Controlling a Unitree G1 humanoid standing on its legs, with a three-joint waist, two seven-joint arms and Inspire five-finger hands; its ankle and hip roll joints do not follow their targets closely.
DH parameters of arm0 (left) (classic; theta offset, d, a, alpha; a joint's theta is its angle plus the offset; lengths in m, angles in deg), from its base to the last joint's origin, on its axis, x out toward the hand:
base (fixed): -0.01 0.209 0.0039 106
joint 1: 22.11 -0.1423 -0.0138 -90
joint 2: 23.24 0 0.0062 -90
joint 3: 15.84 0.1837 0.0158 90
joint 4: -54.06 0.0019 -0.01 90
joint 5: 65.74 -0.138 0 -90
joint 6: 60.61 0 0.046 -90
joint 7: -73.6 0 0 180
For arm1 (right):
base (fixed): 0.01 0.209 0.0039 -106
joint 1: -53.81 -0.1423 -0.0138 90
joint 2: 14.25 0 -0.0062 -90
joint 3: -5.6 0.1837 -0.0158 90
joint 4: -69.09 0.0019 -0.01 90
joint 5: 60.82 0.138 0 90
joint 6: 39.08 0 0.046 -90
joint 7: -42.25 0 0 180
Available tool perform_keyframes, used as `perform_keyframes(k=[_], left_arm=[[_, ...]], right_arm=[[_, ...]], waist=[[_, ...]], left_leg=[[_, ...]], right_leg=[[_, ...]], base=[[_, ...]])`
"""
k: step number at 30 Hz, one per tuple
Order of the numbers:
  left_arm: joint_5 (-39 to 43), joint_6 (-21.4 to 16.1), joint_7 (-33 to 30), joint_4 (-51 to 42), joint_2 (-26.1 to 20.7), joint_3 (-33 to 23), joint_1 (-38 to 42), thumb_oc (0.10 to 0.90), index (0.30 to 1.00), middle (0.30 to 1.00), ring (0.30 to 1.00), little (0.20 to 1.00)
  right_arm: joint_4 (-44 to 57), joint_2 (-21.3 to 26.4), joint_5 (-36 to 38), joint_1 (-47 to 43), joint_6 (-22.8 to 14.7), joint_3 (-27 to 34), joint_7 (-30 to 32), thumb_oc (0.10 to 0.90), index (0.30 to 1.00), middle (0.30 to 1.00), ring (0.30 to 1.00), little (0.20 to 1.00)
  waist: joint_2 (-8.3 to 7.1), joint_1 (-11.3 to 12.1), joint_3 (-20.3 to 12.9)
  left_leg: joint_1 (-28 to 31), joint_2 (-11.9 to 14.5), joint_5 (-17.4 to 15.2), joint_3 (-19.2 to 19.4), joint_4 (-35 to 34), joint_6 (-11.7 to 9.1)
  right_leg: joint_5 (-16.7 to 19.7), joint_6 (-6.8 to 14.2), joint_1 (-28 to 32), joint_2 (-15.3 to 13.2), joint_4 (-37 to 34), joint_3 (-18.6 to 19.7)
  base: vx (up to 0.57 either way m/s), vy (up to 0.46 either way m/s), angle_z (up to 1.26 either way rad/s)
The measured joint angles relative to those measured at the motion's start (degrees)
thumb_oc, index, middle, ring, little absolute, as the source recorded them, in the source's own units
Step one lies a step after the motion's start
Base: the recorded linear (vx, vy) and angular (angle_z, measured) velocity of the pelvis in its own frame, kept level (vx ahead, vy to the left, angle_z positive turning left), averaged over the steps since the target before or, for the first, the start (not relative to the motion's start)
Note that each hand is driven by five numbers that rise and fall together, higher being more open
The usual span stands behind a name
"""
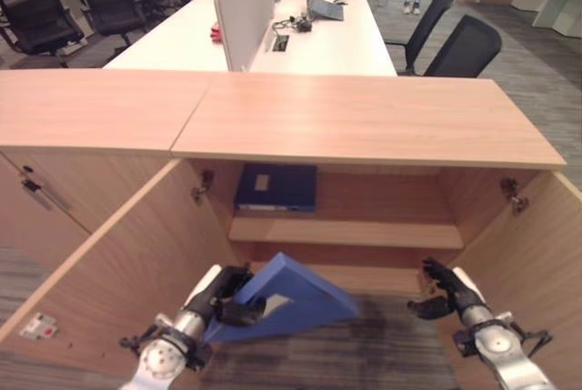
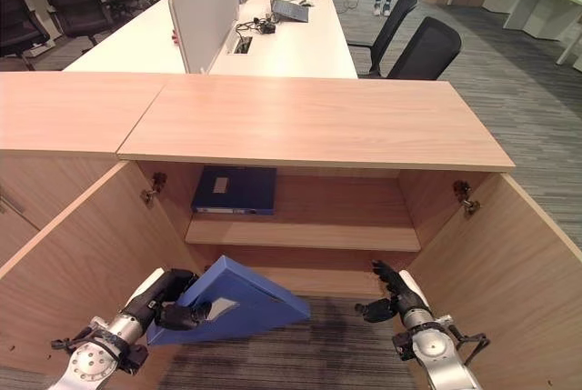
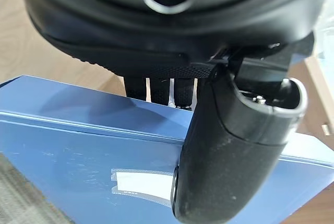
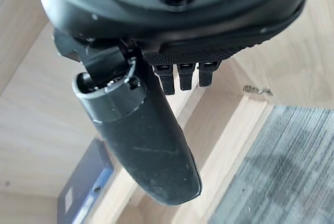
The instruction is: Put the empty folder in the office cabinet
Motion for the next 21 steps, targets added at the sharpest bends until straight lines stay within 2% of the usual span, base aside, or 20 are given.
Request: perform_keyframes(k=[11,17,21], left_arm=[[0.0,-1.0,0.0,-1.5,-1.2,2.7,6.5,0.400,0.300,0.300,0.300,0.300],[0.2,-1.6,0.1,-3.2,-2.5,5.6,9.2,0.400,0.300,0.300,0.300,0.300],[0.3,-1.6,0.1,-4.3,-4.9,5.6,10.6,0.400,0.300,0.300,0.300,0.300]], right_arm=[[0.2,-0.4,0.2,-4.6,-0.3,-4.1,-0.4,0.800,0.900,0.900,0.900,0.900],[4.4,-0.9,0.3,-7.5,-0.5,-6.1,-0.4,0.800,0.900,0.900,0.900,0.900],[4.4,0.0,0.3,-9.4,-0.5,-7.9,-0.9,0.800,0.900,0.900,0.900,0.900]], waist=[[-0.15,0.0,0.1],[-0.24,0.0,0.1],[-0.27,0.1,0.1]], left_leg=[[0.0,0.0,-0.2,0.1,-0.1,-0.3],[0.0,0.0,0.3,0.3,0.1,0.2],[0.0,0.0,0.3,0.3,0.0,0.2]], right_leg=[[0.1,0.1,0.0,0.0,0.0,0.1],[0.4,-0.2,0.0,0.0,0.0,0.2],[0.4,-0.2,0.0,0.0,0.0,0.1]], base=[[-0.01,-0.001,0.00],[0.00,0.000,0.00],[0.00,0.000,0.00]])
